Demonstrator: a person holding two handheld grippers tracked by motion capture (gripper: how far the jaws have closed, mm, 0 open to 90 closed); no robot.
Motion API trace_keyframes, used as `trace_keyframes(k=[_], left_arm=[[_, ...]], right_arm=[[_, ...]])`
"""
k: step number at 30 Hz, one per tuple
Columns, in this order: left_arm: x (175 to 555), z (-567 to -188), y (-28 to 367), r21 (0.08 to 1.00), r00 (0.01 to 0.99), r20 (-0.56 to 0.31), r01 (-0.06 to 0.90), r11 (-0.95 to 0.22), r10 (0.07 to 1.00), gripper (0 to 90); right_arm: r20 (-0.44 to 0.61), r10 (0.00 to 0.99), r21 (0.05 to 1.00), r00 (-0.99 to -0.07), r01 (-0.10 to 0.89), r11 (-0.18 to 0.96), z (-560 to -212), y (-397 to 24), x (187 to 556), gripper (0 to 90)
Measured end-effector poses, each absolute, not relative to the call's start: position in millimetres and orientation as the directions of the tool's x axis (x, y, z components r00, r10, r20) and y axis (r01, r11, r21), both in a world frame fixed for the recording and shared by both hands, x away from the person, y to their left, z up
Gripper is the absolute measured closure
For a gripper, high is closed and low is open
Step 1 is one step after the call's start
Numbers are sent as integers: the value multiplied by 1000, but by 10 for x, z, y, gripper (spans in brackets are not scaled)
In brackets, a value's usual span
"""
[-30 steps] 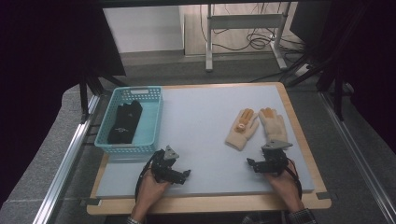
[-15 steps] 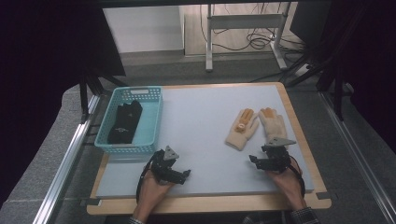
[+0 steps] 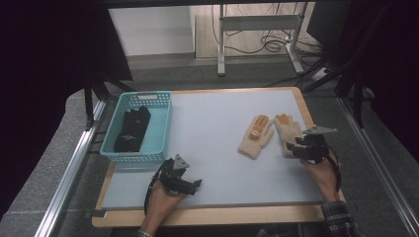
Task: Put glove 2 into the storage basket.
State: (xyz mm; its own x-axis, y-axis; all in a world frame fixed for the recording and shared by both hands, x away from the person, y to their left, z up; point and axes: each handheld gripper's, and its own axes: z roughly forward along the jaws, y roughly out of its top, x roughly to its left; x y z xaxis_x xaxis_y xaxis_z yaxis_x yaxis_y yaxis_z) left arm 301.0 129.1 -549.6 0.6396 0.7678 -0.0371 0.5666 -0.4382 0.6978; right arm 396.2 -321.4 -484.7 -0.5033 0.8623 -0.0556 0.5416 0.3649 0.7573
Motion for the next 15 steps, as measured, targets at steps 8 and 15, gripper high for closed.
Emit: trace_keyframes(k=[8,15], left_arm=[[3010,-5496,1291,698,639,-37,566,-438,768,10],[3010,-5497,1291,699,639,-38,567,-436,769,11]], right_arm=[[-53,875,756,-481,553,350,-4909,-3357,4323,396],[-78,847,725,-525,554,410,-5065,-3238,4508,319]])
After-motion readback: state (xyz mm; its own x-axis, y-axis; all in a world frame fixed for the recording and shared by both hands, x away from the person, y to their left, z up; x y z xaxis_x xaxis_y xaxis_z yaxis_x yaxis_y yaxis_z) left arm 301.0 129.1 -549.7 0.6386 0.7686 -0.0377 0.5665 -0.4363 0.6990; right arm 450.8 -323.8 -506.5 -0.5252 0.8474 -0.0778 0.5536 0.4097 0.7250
